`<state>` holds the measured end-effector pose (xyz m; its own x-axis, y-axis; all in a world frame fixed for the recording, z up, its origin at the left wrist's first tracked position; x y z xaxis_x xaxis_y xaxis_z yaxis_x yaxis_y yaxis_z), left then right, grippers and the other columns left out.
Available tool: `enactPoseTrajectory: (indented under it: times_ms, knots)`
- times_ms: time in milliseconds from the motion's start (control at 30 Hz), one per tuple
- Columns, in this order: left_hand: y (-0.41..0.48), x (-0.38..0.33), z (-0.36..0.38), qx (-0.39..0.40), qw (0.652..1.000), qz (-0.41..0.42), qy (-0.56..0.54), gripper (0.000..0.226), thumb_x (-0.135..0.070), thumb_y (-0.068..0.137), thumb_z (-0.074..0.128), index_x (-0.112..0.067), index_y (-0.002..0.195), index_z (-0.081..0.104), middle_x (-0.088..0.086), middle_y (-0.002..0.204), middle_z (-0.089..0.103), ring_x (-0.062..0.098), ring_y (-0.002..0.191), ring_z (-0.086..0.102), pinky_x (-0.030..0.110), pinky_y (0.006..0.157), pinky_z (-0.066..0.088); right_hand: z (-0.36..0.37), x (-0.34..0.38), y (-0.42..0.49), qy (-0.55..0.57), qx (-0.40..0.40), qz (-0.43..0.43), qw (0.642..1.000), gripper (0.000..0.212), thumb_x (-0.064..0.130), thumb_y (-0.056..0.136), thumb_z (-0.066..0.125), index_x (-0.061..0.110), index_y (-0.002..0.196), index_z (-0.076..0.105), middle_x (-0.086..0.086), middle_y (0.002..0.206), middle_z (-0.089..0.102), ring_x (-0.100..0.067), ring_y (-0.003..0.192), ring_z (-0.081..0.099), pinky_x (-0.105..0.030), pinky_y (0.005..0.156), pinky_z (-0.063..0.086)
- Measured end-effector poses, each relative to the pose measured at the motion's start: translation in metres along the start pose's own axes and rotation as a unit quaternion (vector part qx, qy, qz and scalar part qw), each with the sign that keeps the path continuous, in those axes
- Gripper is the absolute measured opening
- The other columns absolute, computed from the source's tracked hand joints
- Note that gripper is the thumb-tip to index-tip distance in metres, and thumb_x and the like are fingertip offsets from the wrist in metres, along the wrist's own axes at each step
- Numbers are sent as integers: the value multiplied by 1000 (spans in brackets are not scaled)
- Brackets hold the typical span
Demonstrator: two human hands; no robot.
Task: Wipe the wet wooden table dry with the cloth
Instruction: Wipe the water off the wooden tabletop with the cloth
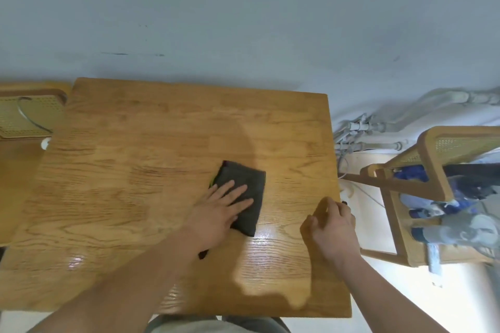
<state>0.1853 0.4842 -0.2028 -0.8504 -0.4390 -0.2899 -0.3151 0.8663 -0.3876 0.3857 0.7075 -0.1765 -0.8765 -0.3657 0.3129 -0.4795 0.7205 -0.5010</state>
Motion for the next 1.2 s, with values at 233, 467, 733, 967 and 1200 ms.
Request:
enactPoseTrajectory:
  times_ms: [233, 467, 733, 967, 1200]
  knots:
    - [15, -92, 14, 40, 999, 24, -4, 75, -18, 106, 41, -41, 161, -3, -11, 165, -28, 28, 149, -36, 51, 123, -17, -10, -16, 19, 34, 16, 70, 997, 44, 27, 96, 49, 14, 138, 47, -14, 139, 46, -35, 131, 43, -53, 106, 45]
    - [42, -46, -3, 60, 992, 99, 46, 63, -24, 109, 42, -49, 159, 13, -18, 169, -10, 14, 156, -17, 45, 127, -4, -16, -12, 22, 26, 53, 87, 994, 39, 23, 91, 50, 14, 129, 52, -10, 131, 44, -34, 125, 45, -49, 101, 47]
    - [14, -74, 11, -5, 999, -44, -29, 82, -15, 103, 47, -38, 162, -6, -9, 167, -25, 29, 152, -29, 49, 126, -12, -26, 5, 23, 99, 94, 155, 978, 66, 22, 82, 51, 9, 146, 45, -15, 143, 37, -40, 131, 41, -51, 113, 38]
    - [1, -74, 43, 28, 968, 248, 24, 61, -24, 105, 50, -44, 158, 26, -12, 170, 5, 23, 157, -9, 48, 127, 5, -31, 11, 23, 91, 117, 161, 976, 64, 22, 83, 48, 8, 146, 43, -13, 143, 33, -39, 124, 47, -50, 105, 48]
    - [62, -63, -2, 2, 996, 87, 17, 58, -26, 110, 37, -43, 160, 13, -11, 172, -5, 22, 157, -10, 46, 127, 1, -40, -20, 42, 89, 195, 93, 972, 41, 21, 76, 54, 21, 117, 61, -6, 132, 50, -29, 108, 61, -44, 89, 60]
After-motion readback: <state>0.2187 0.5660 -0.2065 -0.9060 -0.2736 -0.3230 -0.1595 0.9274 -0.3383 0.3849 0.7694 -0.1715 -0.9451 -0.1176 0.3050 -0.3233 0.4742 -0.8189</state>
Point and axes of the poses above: each hand's wrist, its own y-axis towards the middle knuckle, its own z-axis out of the palm, x = y × z, the point moved 2 cm from there along y, towards the middle knuckle
